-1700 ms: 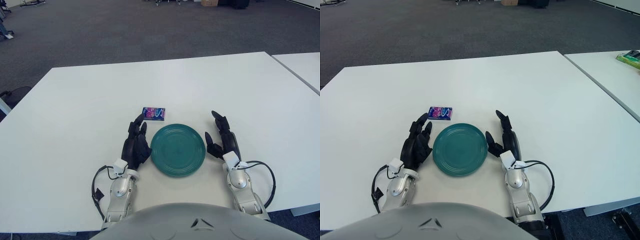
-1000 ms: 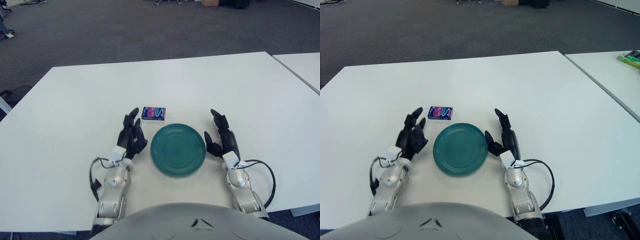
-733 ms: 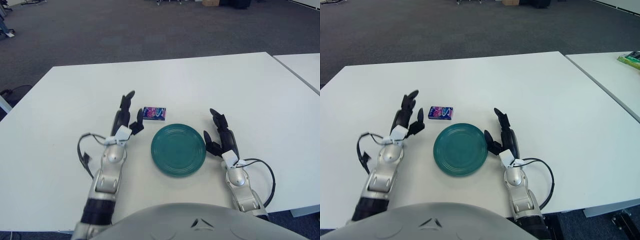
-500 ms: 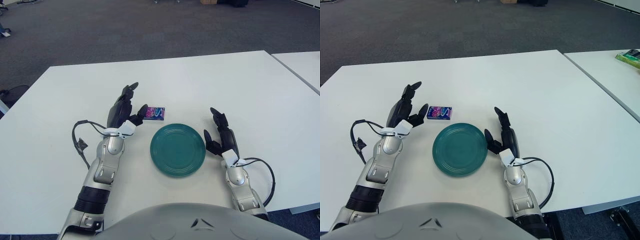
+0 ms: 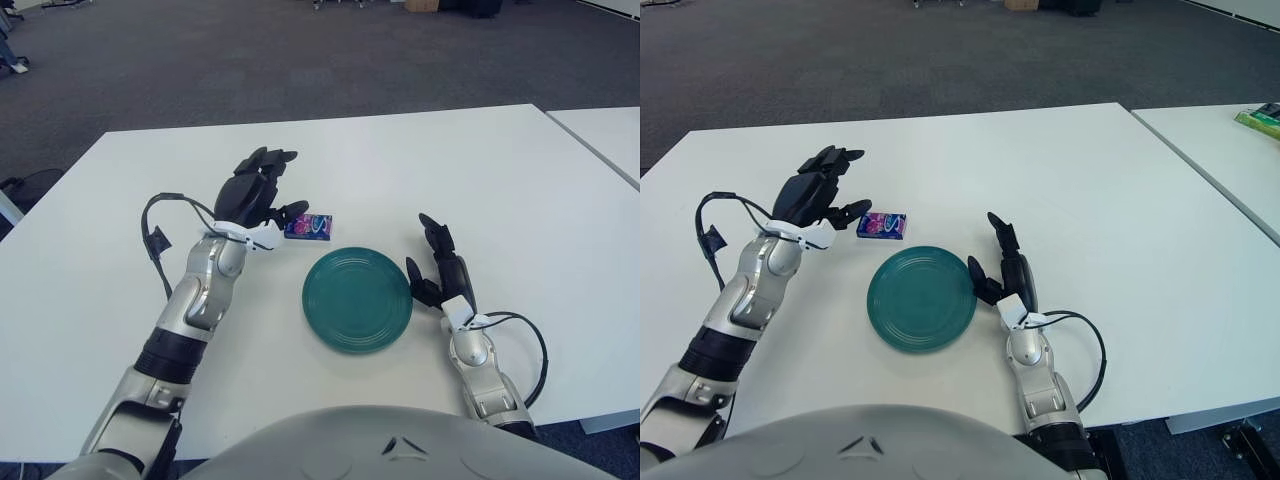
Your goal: Put the gum into the plate.
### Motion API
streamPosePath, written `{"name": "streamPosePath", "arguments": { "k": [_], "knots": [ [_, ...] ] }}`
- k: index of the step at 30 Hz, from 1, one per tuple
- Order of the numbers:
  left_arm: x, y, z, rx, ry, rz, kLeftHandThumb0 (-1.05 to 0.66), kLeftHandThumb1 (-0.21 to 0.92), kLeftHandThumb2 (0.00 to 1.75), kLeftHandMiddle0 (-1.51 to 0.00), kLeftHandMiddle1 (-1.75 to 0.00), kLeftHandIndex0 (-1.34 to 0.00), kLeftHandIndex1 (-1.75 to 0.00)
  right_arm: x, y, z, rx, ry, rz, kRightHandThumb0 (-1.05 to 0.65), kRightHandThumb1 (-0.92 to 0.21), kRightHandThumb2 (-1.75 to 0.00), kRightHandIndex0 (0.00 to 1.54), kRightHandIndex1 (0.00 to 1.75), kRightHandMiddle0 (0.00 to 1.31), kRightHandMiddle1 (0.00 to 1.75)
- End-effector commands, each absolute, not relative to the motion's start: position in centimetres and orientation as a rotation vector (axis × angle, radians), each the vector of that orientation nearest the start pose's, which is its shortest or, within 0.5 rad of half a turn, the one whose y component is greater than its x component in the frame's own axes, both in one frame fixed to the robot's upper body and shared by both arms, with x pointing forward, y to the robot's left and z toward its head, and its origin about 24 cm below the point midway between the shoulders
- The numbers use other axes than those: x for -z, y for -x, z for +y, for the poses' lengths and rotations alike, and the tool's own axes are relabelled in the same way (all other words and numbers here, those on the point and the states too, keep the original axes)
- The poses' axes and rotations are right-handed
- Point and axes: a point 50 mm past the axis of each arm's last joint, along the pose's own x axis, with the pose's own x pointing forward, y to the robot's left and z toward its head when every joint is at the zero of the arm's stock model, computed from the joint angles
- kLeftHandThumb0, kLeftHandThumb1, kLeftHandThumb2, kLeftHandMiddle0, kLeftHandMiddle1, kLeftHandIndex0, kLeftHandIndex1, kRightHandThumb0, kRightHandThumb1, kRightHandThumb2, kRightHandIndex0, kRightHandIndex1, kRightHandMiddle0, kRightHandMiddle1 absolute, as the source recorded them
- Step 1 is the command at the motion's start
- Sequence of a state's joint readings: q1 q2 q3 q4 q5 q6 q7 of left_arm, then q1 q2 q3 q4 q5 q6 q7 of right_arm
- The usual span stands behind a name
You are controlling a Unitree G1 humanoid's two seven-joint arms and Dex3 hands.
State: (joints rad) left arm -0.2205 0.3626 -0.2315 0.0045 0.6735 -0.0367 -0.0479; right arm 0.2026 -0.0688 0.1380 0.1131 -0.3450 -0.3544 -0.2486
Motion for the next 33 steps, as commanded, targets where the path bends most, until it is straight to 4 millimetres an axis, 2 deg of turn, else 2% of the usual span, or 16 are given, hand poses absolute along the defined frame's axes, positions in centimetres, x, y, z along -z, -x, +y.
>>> {"name": "streamPosePath", "arguments": {
  "k": [1, 8, 11, 19, 33],
  "knots": [
    [-9.0, -29.0, 14.7, 0.325, -1.096, -0.27, -1.0, 0.92, 0.52, -0.14, 0.0, 0.0, -0.57, 0.5, -19.8, -14.0, 0.028, 0.371, -0.056, -0.82, -0.92, -0.79, 0.28, 0.01, 0.0, 0.47],
    [-8.6, -29.3, 14.5, 0.491, -1.196, -0.281, -0.99, 0.92, 0.45, -0.14, 0.0, 0.0, -0.49, 0.6, -19.5, -13.9, 0.024, 0.353, -0.025, -0.79, -0.92, -0.8, 0.31, 0.01, 0.0, 0.49],
    [-7.7, -30.2, 14.1, 0.555, -1.236, -0.253, -0.99, 0.92, 0.43, -0.15, -0.01, 0.0, -0.48, 0.5, -19.5, -13.9, 0.029, 0.338, -0.022, -0.79, -0.92, -0.8, 0.31, 0.01, 0.0, 0.5],
    [-7.2, -30.8, 13.8, 0.619, -1.277, -0.245, -1.02, 0.92, 0.39, -0.15, 0.0, 0.0, -0.48, 0.5, -19.4, -13.7, 0.035, 0.331, -0.031, -0.78, -0.92, -0.79, 0.3, 0.01, 0.0, 0.5],
    [-5.7, -31.5, 12.7, 0.69, -1.333, -0.215, -1.02, 0.92, 0.39, -0.19, -0.01, 0.0, -0.64, 0.5, -19.1, -13.4, 0.029, 0.334, -0.023, -0.76, -0.92, -0.79, 0.32, 0.01, 0.0, 0.52]
  ]
}}
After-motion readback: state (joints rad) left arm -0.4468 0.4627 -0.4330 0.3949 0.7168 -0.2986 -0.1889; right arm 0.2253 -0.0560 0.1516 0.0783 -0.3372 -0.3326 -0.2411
